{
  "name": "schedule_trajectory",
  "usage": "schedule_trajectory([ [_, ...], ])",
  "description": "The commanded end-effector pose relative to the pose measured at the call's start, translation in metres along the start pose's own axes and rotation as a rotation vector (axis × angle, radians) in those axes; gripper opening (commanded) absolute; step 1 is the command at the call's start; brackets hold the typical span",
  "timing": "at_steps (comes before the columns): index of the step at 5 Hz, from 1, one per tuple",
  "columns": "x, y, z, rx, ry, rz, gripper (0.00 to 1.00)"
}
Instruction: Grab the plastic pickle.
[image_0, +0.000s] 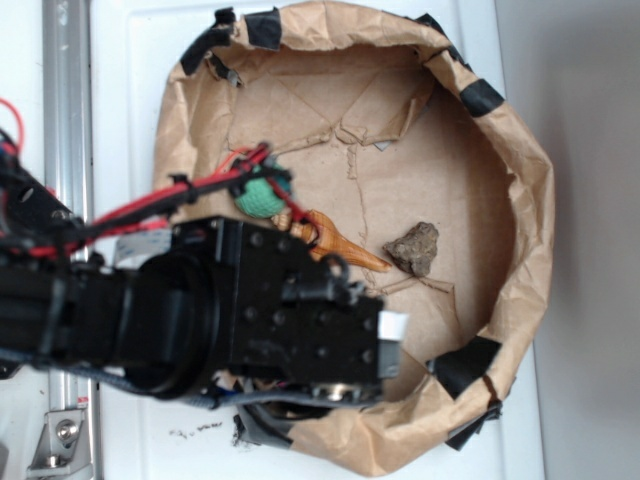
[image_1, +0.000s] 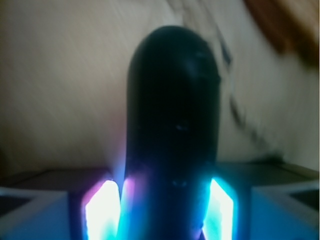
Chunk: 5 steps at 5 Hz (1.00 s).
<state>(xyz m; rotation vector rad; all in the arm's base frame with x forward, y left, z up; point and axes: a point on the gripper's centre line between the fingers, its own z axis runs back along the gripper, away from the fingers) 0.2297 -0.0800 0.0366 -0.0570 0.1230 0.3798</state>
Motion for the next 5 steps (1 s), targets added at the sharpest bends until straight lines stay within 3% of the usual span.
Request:
schedule_trajectory([
  [1,0.053,0.021,0.099,-0.056,-0.251,-0.004,0.00],
  [2,0.047,0.031,0.128,0.003,-0.262,-0.072,0.00],
  [3,0.020,0.048,0.151,0.063,-0.273,-0.150,0.00],
  [4,0.006,0.071,0.173,0.062,-0.273,-0.172,0.00],
  [5,0.010,0.083,0.177,0.070,-0.292,-0.148,0.00],
])
